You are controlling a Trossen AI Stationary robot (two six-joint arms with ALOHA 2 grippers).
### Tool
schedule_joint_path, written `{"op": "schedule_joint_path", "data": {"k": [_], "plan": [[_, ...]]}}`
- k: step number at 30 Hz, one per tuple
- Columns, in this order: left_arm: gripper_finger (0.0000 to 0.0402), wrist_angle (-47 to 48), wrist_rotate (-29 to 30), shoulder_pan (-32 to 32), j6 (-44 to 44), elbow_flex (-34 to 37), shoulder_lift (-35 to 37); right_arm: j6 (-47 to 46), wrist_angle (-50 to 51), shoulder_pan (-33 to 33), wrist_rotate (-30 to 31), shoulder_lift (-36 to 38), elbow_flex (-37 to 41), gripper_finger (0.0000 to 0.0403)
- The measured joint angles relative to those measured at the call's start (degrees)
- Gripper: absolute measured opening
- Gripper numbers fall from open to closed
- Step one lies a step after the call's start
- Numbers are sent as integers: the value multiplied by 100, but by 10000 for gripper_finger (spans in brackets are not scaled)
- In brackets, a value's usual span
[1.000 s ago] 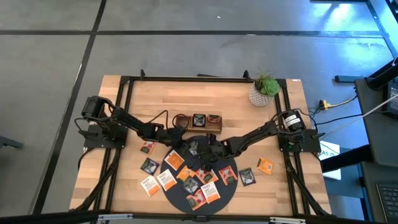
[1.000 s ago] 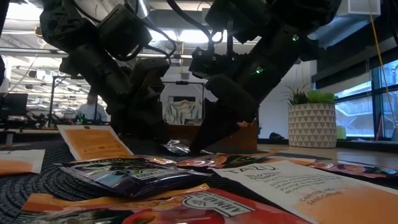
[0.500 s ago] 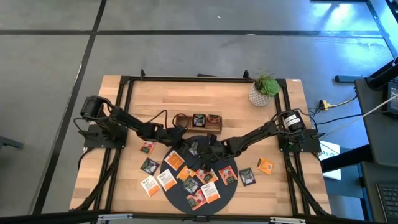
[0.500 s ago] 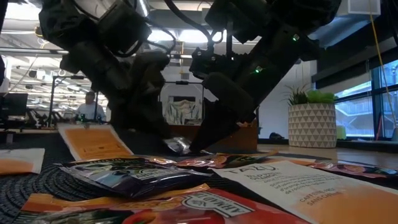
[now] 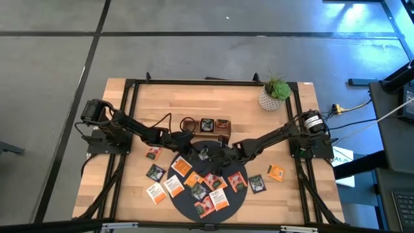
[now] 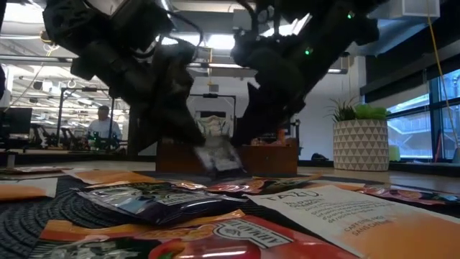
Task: Pick & Place Tea
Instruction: Put the violet tea bag into the middle of the wooden organizer
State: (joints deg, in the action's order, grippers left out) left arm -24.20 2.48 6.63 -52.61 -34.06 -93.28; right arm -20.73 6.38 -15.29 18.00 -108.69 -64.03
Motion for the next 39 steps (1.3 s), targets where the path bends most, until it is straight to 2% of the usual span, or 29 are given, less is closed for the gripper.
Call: {"op": "schedule_joint_path", "data": {"k": [5, 9, 13, 16, 19, 24, 29, 39], "plan": [[2, 9, -57, -25, 311, -12, 502, 173, 745, 2, 19, 514, -4, 18], [2, 164, -379, -229, 912, -212, 991, 14, 1427, 7, 31, 1114, -5, 14], [2, 1557, -699, -664, 1717, -899, 1237, 3, 1938, -36, 36, 1789, -15, 15], [2, 2937, -1078, -1094, 2608, -1643, 1214, 6, 2083, -42, 39, 2197, -15, 16], [2, 4009, -1152, -1504, 3546, -2261, 1146, -9, 2106, -39, 69, 2413, -22, 14], [2, 4833, -1150, -2004, 4739, -2862, 1110, -176, 2145, -69, 192, 2452, -22, 12], [2, 4884, -1156, -2140, 5411, -2889, 1066, -325, 2228, -70, 198, 2397, -22, 18], [2, 4729, -1343, -2184, 5639, -2889, 389, -305, 2216, -68, 343, 2325, -22, 21]]}}
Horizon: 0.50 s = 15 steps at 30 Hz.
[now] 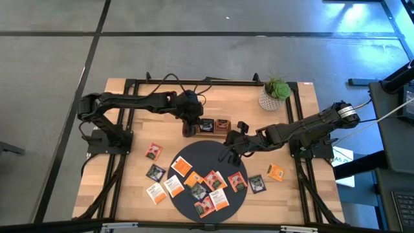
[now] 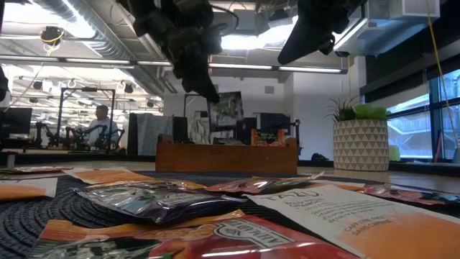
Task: Pick & Place Tea
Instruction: Put the violet tea bag into the middle of the wooden organizer
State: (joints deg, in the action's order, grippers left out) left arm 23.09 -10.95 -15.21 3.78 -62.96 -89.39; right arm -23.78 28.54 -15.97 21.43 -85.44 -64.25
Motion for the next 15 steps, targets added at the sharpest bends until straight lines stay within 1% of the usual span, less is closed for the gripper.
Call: {"op": "schedule_joint_path", "data": {"k": [11, 15], "plan": [[2, -59, -78, -117, 340, -2, -412, -3, 2, 0, 0, -5, 0, 21], [2, -78, -61, -115, 406, -1, -483, -136, 4, 0, 0, -5, 0, 21]]}}
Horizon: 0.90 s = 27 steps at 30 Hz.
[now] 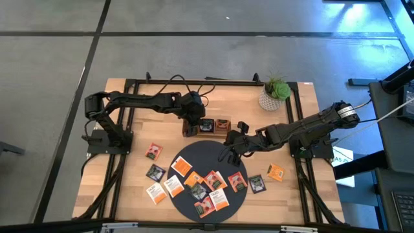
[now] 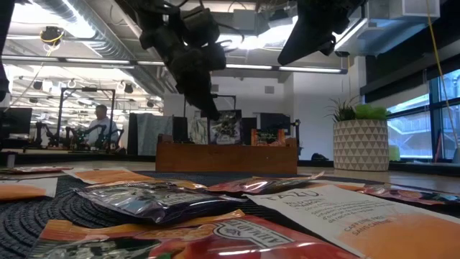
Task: Pick & Place Tea
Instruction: Put the violet tea bag into the middle of the wooden organizer, then put the orange tea bag into the right of the wooden organizer
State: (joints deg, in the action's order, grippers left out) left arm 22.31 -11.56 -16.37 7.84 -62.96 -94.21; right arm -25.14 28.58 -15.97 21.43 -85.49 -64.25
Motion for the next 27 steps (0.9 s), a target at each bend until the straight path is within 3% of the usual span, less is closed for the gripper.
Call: {"op": "schedule_joint_path", "data": {"k": [6, 13, 19, 27], "plan": [[3, -143, 26, 1, 2, -2, -55, -30, 0, 0, 0, 0, 0, 21], [12, -54, 726, 67, 83, -2, -97, -32, 0, 0, 0, 0, 0, 21], [17, -66, 752, 135, 196, -2, -97, -180, 0, 0, 0, 0, 0, 21], [67, -68, 757, 249, 244, -2, -94, -182, 0, -2, 0, 0, 0, 21]]}}
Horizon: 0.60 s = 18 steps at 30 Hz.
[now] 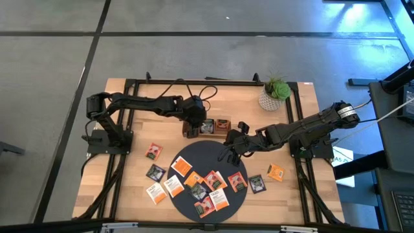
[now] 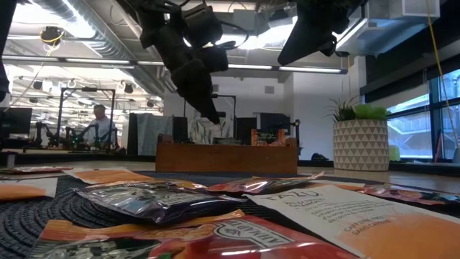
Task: Pick & Place Tea
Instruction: Put the orange tea bag into the right of the wooden organizer
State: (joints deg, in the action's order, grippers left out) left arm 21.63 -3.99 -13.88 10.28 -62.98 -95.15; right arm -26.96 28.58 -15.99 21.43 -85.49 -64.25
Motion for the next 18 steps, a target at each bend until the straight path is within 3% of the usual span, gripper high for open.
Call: {"op": "schedule_joint_path", "data": {"k": [4, 9, 15, 18], "plan": [[90, -18, 0, -10, -232, 1, 91, -1, 8, 0, -55, 0, 0, 21], [99, -141, -310, 89, -927, 2, 484, -92, 26, 2, -617, 4, -2, 21], [96, -782, -1223, 798, -1545, 0, 737, -597, 35, 0, -967, 4, -4, 21], [95, -926, -1161, 1349, -1565, 0, 674, -733, 37, 0, -1058, 4, -7, 21]]}}
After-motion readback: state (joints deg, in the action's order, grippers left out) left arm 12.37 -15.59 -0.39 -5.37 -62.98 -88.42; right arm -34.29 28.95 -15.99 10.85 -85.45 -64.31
